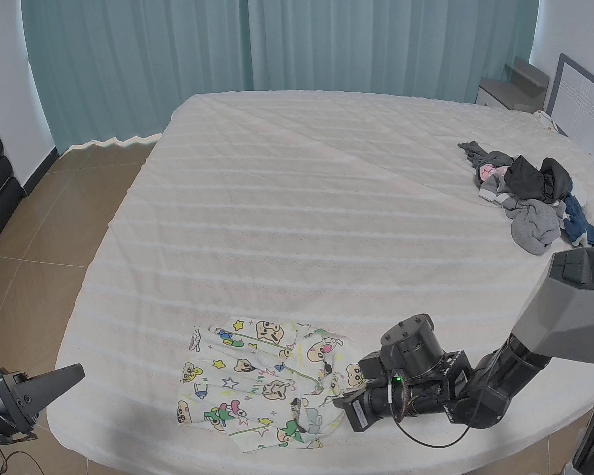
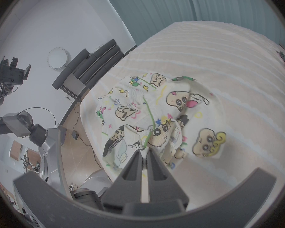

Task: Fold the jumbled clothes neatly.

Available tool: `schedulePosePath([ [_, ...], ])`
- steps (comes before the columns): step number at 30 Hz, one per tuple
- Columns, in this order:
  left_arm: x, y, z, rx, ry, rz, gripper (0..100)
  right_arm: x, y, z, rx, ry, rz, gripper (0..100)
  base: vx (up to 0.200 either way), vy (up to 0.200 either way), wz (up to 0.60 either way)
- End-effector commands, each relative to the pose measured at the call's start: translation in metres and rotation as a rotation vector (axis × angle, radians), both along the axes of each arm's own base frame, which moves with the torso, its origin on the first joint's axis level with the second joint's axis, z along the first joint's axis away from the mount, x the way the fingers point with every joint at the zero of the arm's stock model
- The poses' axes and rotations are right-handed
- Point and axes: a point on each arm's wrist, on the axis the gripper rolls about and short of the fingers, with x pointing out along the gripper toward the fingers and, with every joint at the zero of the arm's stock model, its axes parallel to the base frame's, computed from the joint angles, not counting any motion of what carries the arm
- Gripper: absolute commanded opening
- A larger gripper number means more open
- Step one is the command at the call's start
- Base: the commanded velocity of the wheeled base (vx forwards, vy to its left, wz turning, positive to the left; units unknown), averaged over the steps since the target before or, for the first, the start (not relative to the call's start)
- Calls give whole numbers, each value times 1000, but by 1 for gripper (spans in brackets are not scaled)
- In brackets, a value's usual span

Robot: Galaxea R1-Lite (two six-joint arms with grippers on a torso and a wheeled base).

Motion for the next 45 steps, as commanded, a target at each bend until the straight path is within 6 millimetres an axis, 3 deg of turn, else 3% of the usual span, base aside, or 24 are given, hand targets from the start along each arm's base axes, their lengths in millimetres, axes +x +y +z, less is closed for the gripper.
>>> schedulePosePath([
  [1,0,0,0,0,1,1,100,-4,-21,-9,-42,43,-49,0,0,0,0],
  [10,0,0,0,-1,1,-1,100,0,-22,-42,-102,31,-108,0,0,0,0],
  [15,0,0,0,-1,1,-1,100,-3,-25,-49,-113,26,-116,0,0,0,0],
  [16,0,0,0,-1,2,1,100,-4,-25,-48,-113,28,-115,100,0,0,0],
  [19,0,0,0,-1,2,-1,100,-5,-28,-42,-105,20,-121,100,0,0,0],
  [23,0,0,0,-2,4,-1,100,-1,-25,-11,-27,-60,-125,100,0,0,0],
  [24,0,0,0,-2,4,-1,100,-1,-25,-11,-27,-60,-125,100,0,0,0],
  [25,1,0,-1,-2,7,-2,100,5,-19,5,21,-112,-126,100,0,0,0],
  [28,2,0,-2,-7,20,-5,100,16,-7,18,48,-169,-141,100,0,0,0],
  [35,2,0,-4,-9,26,-16,100,37,38,8,-15,-163,-126,100,0,0,0],
  [38,2,0,-3,-7,23,-15,100,43,55,12,-18,-172,-117,100,0,0,0],
  [45,3,0,-4,-10,32,-15,100,51,72,-7,-124,-167,-138,100,0,0,0],
])
